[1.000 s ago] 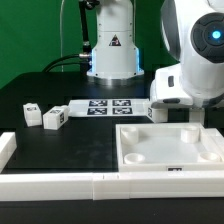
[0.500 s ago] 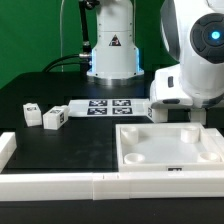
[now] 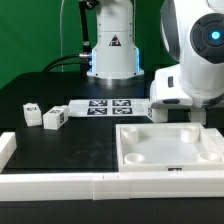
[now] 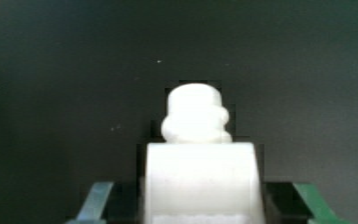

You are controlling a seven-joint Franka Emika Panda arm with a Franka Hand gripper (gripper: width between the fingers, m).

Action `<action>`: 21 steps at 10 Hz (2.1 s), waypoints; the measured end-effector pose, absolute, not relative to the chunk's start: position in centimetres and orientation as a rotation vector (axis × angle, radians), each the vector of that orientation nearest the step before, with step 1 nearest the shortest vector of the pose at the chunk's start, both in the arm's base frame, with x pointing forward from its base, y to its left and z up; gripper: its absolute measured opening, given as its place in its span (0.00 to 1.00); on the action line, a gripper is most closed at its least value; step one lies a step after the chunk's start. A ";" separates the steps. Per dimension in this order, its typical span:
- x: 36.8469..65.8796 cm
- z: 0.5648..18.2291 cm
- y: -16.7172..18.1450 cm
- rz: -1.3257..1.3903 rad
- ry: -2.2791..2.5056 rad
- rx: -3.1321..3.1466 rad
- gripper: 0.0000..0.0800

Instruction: Assemble one leg

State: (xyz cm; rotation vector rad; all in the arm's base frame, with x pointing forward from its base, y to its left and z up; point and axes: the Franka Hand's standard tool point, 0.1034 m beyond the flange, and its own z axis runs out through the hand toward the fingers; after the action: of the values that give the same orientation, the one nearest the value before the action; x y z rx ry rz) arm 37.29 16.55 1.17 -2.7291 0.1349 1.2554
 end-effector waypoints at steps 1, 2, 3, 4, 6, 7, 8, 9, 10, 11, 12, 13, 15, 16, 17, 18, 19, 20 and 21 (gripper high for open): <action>37.5 2.3 16.1 1.270 0.127 -2.718 0.36; 37.8 3.5 16.0 1.281 0.121 -2.712 0.36; 38.1 5.1 15.9 1.299 0.109 -2.706 0.36; 38.6 6.4 16.0 1.298 0.098 -2.706 0.36; 39.5 7.1 16.4 1.271 0.092 -2.717 0.36; 39.6 6.9 16.3 1.226 0.098 -2.737 0.36; 39.7 6.8 16.3 1.210 0.100 -2.744 0.36; 40.6 6.5 16.5 1.080 0.113 -2.793 0.36; 40.6 6.6 16.4 0.972 0.119 -2.836 0.36; 40.9 6.6 16.4 0.805 0.127 -2.889 0.36; 41.6 7.2 15.9 0.685 0.113 -2.926 0.36; 42.8 8.1 15.4 0.584 0.119 -2.942 0.36; 45.4 9.5 14.4 0.263 0.152 -2.979 0.36; 46.5 9.9 14.3 0.128 0.157 -2.986 0.36; 46.4 9.7 14.5 0.019 0.155 -2.989 0.36; 46.7 9.7 14.8 -0.154 0.159 -2.981 0.36; 46.4 9.5 15.0 -0.265 0.154 -2.971 0.36; 46.2 9.3 14.9 -0.259 0.135 -2.975 0.36; 47.0 9.2 14.3 -0.262 0.018 -2.987 0.36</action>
Offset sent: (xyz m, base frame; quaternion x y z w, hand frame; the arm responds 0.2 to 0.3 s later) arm 0.0120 -0.0020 0.0617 -0.0138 -0.0285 -0.0151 0.9994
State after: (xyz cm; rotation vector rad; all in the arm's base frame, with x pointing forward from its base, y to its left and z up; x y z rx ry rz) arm 47.01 14.26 9.16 -2.9868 0.0185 -0.2620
